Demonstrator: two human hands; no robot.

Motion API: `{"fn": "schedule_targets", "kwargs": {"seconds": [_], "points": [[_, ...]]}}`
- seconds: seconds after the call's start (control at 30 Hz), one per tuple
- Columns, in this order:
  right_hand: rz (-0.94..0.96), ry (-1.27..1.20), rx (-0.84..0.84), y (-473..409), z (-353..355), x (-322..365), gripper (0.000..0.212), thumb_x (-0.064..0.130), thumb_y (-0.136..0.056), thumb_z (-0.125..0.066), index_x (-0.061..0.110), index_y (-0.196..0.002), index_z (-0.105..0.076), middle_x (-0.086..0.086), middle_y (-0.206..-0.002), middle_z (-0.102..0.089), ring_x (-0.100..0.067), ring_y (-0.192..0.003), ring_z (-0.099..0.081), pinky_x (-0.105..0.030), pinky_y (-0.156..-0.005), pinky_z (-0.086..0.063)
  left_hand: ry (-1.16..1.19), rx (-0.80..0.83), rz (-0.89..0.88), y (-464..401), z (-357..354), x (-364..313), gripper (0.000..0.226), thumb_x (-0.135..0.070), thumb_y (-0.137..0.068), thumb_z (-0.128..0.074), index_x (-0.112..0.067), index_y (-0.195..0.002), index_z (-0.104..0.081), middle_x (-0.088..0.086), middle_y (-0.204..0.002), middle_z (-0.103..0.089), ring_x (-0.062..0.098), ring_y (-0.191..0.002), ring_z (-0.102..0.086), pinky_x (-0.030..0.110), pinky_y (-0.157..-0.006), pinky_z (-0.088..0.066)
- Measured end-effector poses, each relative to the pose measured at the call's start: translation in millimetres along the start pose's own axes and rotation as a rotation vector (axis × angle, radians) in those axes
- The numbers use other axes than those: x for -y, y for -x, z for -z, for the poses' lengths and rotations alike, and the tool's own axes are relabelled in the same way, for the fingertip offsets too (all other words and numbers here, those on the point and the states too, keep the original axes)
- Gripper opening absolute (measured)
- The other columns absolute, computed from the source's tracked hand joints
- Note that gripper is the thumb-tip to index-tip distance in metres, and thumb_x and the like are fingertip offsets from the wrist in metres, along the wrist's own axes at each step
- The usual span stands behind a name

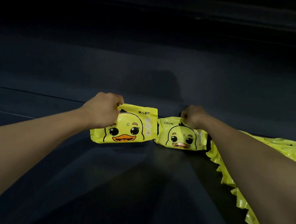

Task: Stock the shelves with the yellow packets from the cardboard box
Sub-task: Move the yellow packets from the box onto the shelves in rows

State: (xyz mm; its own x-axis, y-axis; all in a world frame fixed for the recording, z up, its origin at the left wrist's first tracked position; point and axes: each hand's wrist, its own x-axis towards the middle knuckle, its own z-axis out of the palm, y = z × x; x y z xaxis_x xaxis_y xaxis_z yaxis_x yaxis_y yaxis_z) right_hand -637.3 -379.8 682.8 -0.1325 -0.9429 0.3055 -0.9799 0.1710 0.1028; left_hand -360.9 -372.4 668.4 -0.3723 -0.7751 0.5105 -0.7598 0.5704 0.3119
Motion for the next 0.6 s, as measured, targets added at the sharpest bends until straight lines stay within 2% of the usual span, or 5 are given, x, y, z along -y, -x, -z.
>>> {"fn": "schedule_targets", "kwargs": {"seconds": [0.07, 0.2, 0.4, 0.5, 0.6], "points": [[0.0, 0.024, 0.001, -1.6, -0.2, -0.4, 0.031, 0.008, -0.091, -0.048, 0.013, -0.117, -0.065, -0.007, -0.122, -0.061, -0.027, -0.111, -0.056, -0.023, -0.08, -0.043, -0.005, -0.001, -0.006, -1.7, -1.2, -1.6, 0.02, 0.0, -0.09, -0.045, -0.011, -0.095, -0.061, 0.008, -0.085, -0.062, 0.026, -0.079, -0.061, 0.045, -0.071, -0.052], [-0.047, 0.038, 0.01, -4.5, 4.9, -1.7, 0.026, 0.012, -0.087, -0.054, 0.006, -0.11, -0.066, -0.011, -0.115, -0.062, -0.028, -0.095, -0.059, -0.021, -0.064, -0.043, -0.006, 0.012, -0.018, -4.5, -4.7, -9.1, 0.021, -0.001, -0.09, -0.046, -0.013, -0.096, -0.062, 0.007, -0.087, -0.063, 0.025, -0.081, -0.06, 0.043, -0.074, -0.052], [-0.073, 0.034, -0.046, 16.7, 55.2, -28.8, 0.038, 0.024, -0.089, -0.059, 0.007, -0.123, -0.057, -0.012, -0.123, -0.057, -0.03, -0.109, -0.056, -0.027, -0.082, -0.047, 0.044, 0.042, -0.074, -19.7, -19.1, -35.7, 0.023, 0.002, -0.089, -0.045, -0.012, -0.095, -0.062, 0.007, -0.09, -0.063, 0.023, -0.082, -0.058, 0.035, -0.071, -0.049], [-0.065, 0.097, -0.017, 38.9, 71.9, -49.1, 0.036, 0.032, -0.09, -0.055, 0.007, -0.116, -0.06, -0.011, -0.121, -0.057, -0.03, -0.104, -0.056, -0.027, -0.079, -0.045, 0.066, 0.074, -0.12, -34.9, -38.2, -59.1, 0.025, 0.002, -0.089, -0.044, -0.016, -0.096, -0.06, 0.005, -0.092, -0.062, 0.02, -0.082, -0.058, 0.033, -0.07, -0.047], [-0.059, 0.169, 0.043, 61.0, 71.9, -63.2, 0.035, 0.035, -0.091, -0.052, 0.009, -0.112, -0.062, -0.01, -0.119, -0.058, -0.03, -0.098, -0.056, -0.028, -0.077, -0.045, 0.078, 0.107, -0.156, -51.2, -65.5, -81.9, 0.027, 0.002, -0.088, -0.045, -0.018, -0.099, -0.059, 0.003, -0.098, -0.061, 0.02, -0.087, -0.059, 0.037, -0.077, -0.052]]}}
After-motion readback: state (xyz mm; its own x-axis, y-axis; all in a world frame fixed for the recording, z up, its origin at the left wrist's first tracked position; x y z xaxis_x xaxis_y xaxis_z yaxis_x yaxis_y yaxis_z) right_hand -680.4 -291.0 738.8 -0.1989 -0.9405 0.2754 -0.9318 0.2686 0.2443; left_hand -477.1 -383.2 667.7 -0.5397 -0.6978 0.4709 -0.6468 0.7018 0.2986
